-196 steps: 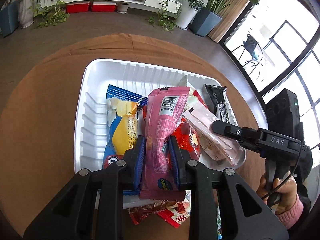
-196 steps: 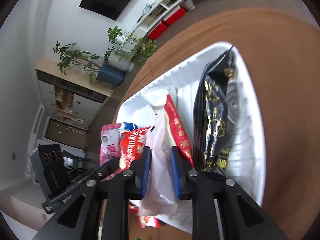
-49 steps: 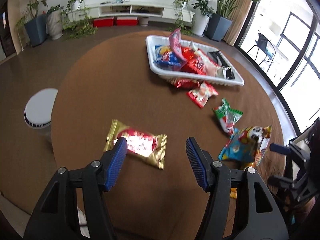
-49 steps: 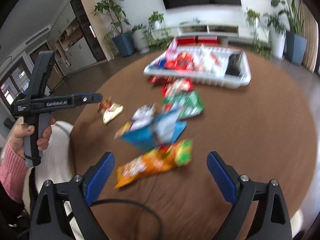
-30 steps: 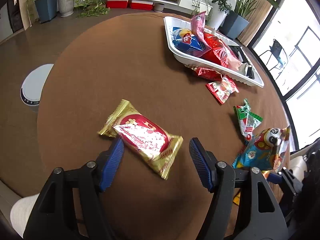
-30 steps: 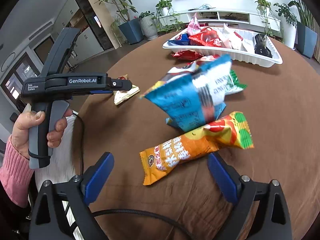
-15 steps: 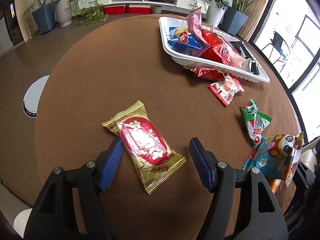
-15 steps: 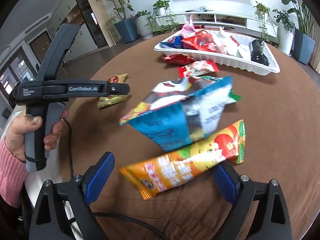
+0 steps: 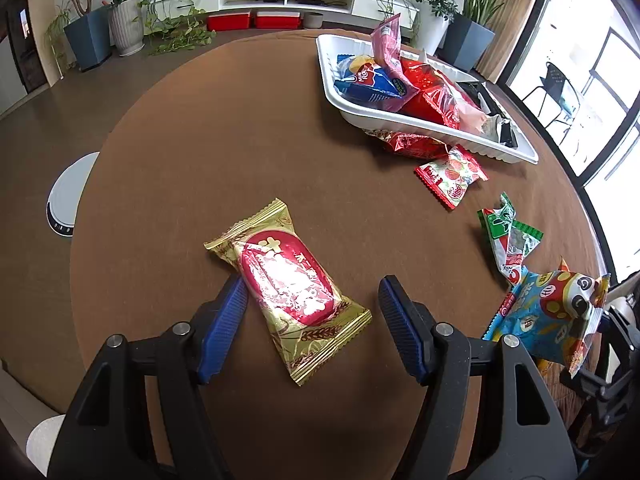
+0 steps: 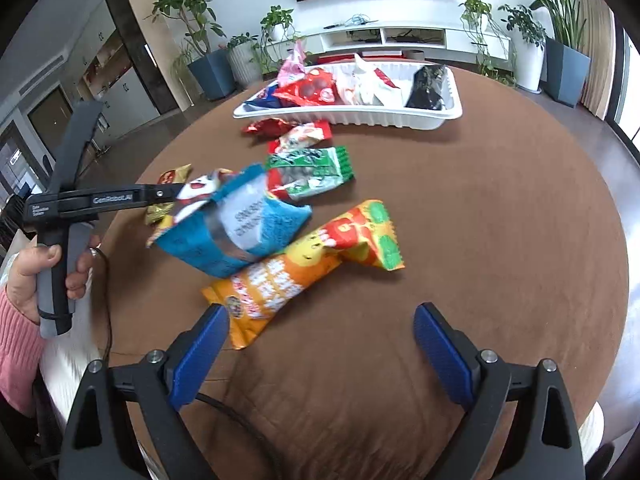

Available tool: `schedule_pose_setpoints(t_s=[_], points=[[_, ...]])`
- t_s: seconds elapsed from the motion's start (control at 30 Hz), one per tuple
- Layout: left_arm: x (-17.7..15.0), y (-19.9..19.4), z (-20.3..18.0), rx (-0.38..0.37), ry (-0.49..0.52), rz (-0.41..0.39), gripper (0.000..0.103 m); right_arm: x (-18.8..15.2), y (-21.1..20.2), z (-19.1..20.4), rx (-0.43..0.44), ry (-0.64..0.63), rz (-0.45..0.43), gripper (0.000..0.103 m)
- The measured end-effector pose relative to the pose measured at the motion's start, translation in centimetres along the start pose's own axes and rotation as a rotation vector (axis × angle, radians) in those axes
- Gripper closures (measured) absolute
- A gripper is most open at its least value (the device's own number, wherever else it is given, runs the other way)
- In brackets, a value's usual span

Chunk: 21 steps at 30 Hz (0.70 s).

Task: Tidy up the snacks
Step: 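Move the left tool to the gold-red cake while the right tool approaches the orange bar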

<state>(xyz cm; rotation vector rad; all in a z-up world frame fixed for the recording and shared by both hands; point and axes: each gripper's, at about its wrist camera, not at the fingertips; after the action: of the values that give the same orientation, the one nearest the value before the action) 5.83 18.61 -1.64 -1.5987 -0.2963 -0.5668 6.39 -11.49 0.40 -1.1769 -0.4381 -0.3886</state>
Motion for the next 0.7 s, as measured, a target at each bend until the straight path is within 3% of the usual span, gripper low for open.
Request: schedule_pose_setpoints(t_s=[0.47,0.7], points=[[0.1,0.0,0.1,0.0,0.002,0.0,0.037,2.0,3.0,3.2,0.007,-0.02,0.012,0.007],[0.0,0.0,0.0,0.001,0.016,-0.004,0.037,2.0,3.6,3.5,-0.051,-0.086,0.014,0.007]])
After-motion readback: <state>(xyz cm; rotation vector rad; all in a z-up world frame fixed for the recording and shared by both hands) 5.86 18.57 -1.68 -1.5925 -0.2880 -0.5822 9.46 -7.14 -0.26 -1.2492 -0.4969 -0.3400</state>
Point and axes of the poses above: each gripper's, at about its wrist camera, not at the fingertips, and y roughly the way its jaws point, z to its left, x to its top, and after that the axes turned 12 degrees about y, right-handed
